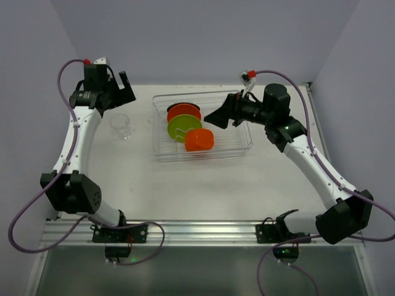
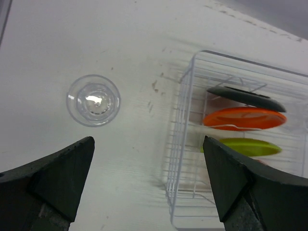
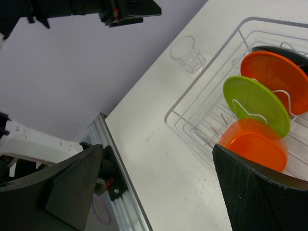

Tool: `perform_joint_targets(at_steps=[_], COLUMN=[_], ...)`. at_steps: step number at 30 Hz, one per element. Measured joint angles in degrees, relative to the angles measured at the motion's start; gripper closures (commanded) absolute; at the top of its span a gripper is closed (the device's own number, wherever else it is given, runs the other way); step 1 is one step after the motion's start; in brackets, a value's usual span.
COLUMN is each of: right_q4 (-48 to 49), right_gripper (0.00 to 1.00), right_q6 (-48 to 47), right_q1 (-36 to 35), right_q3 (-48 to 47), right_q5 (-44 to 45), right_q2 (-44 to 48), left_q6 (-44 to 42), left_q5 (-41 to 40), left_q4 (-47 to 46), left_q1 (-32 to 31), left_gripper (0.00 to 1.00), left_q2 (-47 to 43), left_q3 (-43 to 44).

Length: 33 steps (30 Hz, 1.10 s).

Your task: Unload the mixed dishes from the dish rack

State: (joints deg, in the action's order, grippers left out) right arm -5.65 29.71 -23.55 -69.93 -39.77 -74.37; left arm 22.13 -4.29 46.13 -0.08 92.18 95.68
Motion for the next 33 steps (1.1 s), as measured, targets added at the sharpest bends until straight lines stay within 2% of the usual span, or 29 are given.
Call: perform_joint_targets(at_steps=[11, 17, 24, 33], right_q4=[-15.17, -27.47, -40.15, -48.46], right_gripper=[0.01, 0.01, 0.01, 0.01], right_q6=[-5.46, -7.34, -8.17, -10.36], right_q1=[0.15, 0.26, 0.26, 0.33], right_q3=[-14.21, -31.28, -47.50, -52.28], right_q5=[11.85, 21.73, 32.46, 43.08], right_q2=[-7.26, -21.00, -35.76, -43.54], left_q6=[-0.13, -0.39, -0.28, -0.90], left_q5=[14.75, 17.79, 20.94, 24.59], left_q4=[-11.43, -17.00, -23.43, -28.63], left_q1=[0.00, 0.00, 0.00, 0.00], left_gripper=[0.00, 0.00, 0.00, 0.00], left_q2=[-18.27, -28.28, -33.88, -39.12], left_q3=[-17.62, -28.48, -34.49, -41.05])
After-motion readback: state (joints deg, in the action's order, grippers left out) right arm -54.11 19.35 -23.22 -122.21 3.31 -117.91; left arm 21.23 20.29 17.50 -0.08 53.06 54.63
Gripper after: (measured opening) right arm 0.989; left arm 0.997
